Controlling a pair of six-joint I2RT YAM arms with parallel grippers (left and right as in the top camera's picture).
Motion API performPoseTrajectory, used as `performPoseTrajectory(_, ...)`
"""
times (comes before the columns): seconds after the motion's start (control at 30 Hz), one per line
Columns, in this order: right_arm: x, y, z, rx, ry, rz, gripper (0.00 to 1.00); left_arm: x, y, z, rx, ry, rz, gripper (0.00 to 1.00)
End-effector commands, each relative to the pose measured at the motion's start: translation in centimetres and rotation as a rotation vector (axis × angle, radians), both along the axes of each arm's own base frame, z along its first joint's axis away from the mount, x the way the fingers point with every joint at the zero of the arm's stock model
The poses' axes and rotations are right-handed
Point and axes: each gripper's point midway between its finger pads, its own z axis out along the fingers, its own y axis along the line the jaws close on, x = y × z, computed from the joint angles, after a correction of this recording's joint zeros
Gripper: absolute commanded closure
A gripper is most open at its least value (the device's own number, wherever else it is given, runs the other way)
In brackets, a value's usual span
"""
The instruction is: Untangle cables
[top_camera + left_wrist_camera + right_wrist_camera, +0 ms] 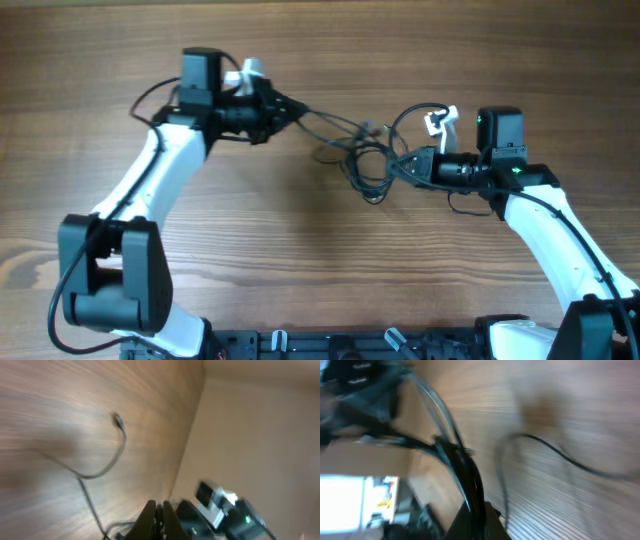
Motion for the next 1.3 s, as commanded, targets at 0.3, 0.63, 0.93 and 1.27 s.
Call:
performPoseTrajectory(0.3, 0.9, -1.1, -0.7, 0.002, 0.085, -0.100, 0.96, -4.2, 3.0, -3.4, 0.194, 0.095, -0.080, 0.66)
performPoseTrajectory(0.63, 0.7, -0.9, -0.4, 0.025, 0.106, -0.098, 0.96, -9.9, -6.8, -4.0, 0.285, -0.113, -0.471, 0.73)
performPoseTrajectory(0.93, 0.1, -0.1, 0.5, 0.086, 0.106, -0.048, 0.96, -9.6, -10.4, -4.9, 0.421, -0.187, -0.429, 0.74)
performPoseTrajectory(1.27, -0.5, 0.5, 1.7, 0.151, 0.094, 0.005, 0.96, -8.6, -10.7, -5.6, 0.441, -0.101, -0.301, 0.58)
